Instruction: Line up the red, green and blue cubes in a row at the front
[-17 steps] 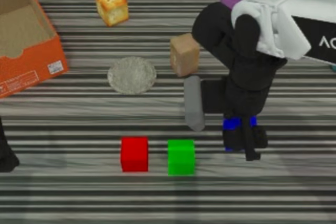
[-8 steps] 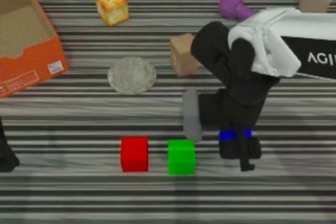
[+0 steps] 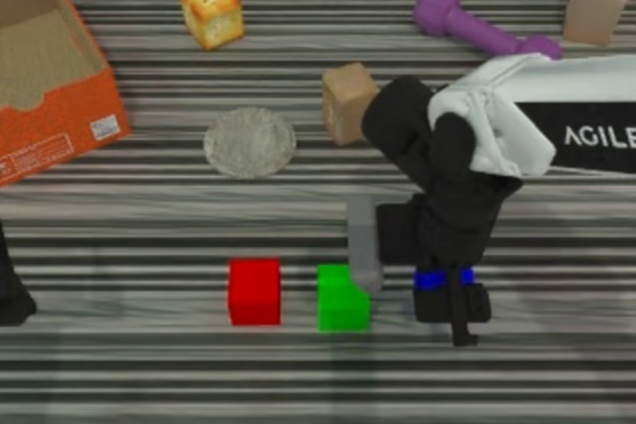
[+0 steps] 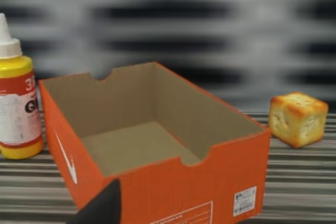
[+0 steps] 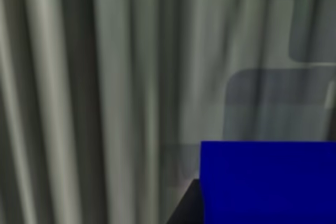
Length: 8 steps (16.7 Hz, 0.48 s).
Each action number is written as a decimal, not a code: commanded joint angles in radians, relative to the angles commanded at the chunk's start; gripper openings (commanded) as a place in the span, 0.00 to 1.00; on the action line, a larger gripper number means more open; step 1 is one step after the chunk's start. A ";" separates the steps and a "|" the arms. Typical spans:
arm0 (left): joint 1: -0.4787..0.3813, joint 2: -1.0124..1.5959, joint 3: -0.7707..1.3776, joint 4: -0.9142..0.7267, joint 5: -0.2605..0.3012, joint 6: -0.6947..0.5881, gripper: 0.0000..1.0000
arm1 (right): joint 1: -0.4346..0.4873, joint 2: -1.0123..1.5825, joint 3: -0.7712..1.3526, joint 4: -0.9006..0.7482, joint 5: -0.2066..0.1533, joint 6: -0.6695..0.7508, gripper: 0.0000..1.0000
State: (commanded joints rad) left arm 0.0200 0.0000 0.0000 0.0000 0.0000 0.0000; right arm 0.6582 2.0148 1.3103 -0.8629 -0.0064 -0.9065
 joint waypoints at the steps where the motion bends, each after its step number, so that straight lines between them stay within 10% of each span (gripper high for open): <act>1: 0.000 0.000 0.000 0.000 0.000 0.000 1.00 | 0.000 0.000 0.000 0.000 0.000 0.000 0.08; 8: 0.000 0.000 0.000 0.000 0.000 0.000 1.00 | 0.000 0.000 0.000 0.000 0.000 0.000 0.60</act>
State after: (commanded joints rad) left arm 0.0200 0.0000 0.0000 0.0000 0.0000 0.0000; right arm 0.6582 2.0148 1.3103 -0.8629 -0.0064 -0.9065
